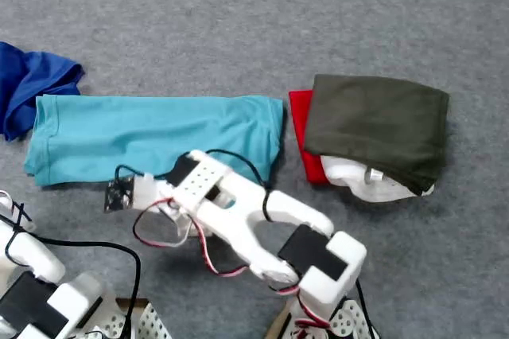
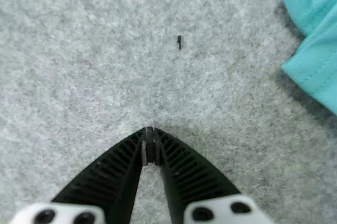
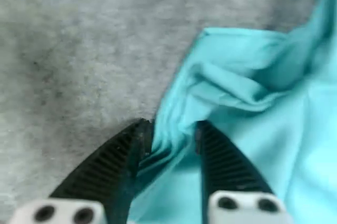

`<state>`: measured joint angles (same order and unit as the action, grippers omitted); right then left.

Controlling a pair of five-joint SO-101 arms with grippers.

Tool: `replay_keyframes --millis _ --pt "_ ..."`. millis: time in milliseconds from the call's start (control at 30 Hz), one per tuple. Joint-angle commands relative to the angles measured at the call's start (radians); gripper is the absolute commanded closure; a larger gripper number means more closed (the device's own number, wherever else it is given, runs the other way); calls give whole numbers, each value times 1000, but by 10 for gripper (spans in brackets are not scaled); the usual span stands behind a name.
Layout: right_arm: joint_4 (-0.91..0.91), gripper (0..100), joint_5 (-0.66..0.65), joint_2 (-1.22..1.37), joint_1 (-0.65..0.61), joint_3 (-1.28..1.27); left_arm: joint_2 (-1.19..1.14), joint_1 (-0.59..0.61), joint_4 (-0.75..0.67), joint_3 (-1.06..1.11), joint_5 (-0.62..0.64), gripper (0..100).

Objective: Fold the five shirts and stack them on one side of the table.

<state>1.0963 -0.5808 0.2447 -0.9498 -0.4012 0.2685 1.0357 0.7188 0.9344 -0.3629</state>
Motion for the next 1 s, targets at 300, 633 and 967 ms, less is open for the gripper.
replay_keyframes --millis 300,633,967 --pt "78 997 8 102 38 127 24 -14 -12 -5 2 980" --pt "557 997 -55 -38 124 590 24 -17 -21 -2 2 980" --pt "677 997 -133 -21 127 759 24 -17 -32 2 5 980"
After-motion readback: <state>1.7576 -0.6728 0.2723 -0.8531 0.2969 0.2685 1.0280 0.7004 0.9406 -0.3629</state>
